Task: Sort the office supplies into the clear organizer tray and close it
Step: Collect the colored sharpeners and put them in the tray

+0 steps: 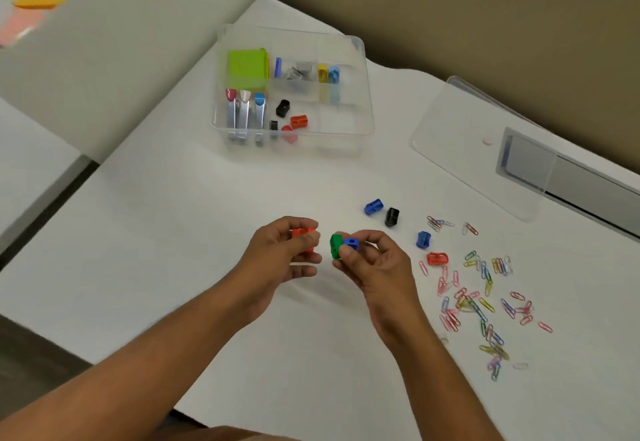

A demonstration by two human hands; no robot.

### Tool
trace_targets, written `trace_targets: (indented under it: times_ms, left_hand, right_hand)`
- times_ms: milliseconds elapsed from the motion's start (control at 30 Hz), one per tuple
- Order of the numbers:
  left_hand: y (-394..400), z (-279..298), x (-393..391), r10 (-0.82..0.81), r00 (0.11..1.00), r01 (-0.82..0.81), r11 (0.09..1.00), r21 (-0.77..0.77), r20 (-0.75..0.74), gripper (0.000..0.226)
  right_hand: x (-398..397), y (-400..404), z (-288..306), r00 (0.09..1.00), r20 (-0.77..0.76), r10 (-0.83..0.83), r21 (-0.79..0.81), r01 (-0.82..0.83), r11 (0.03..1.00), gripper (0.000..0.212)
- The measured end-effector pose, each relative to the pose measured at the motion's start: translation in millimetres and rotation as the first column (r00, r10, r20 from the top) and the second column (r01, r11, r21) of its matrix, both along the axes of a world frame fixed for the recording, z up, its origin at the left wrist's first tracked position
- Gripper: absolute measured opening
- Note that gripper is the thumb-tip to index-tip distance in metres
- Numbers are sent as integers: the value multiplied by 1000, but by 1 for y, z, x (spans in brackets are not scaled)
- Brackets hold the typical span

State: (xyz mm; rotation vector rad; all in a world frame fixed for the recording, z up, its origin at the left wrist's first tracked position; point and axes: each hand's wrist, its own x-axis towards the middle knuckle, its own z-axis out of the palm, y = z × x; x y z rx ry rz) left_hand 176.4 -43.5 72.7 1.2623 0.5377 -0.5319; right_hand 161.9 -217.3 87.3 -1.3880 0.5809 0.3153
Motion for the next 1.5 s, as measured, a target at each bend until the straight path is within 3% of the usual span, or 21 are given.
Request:
trace_targets:
  times_ms: [133,267,367,467,633,767,867,967,1033,1067,1300,1400,1500]
  left_hand:
    - [37,-5,23,58,998,-58,998,12,18,16]
    - [66,-12,43,37,999,-38,998,40,30,16]
    - [79,-13,57,19,999,-21,999,35,42,17]
    - [91,-15,70,22,999,-22,1000,2,38,17]
    - [110,-21,90,13,1000,-13,1000,-9,25,19]
    - [113,-19,98,18,1000,-18,999,-28,10,26]
    - [114,-16,102,56,998,-56,996,-75,-2,28]
    - [117,-16,104,81,997,-82,984,-157,-14,30]
    - [119,-16,105,57,998,-59,980,-188,-11,33]
    - [120,-16,105,38,999,-40,981,-190,-11,33]
    - [116,-15,108,31,998,-42,974,-223,-54,25]
    - [117,-16,111,74,994,-89,973,-213,-76,25]
    - [118,-14,113,86,994,-97,979,-179,-66,27]
  right_hand:
    - [62,40,17,978,178,111,-254,-64,965,20]
    - [148,73,22,887,340,311,-538,-87,838,21]
    - [199,95,11,844,313,435,-674,-125,728,21]
    - [218,105,-3,840,181,512,-765,-206,610,22]
    - [232,111,-1,843,227,489,-853,-71,518,19]
    - [250,121,0,832,133,539,-910,-113,399,31]
    - [231,120,14,824,137,549,-901,-126,414,38]
    - [185,115,24,687,101,720,-762,-412,500,46]
    - [158,118,21,561,25,828,-680,-597,425,49]
    - [151,119,16,546,12,838,-677,-613,409,47]
    - [164,114,20,725,110,680,-768,-373,521,39]
    - [195,109,22,738,91,669,-896,-232,378,44]
    - [214,105,18,768,-86,634,-939,-275,206,54]
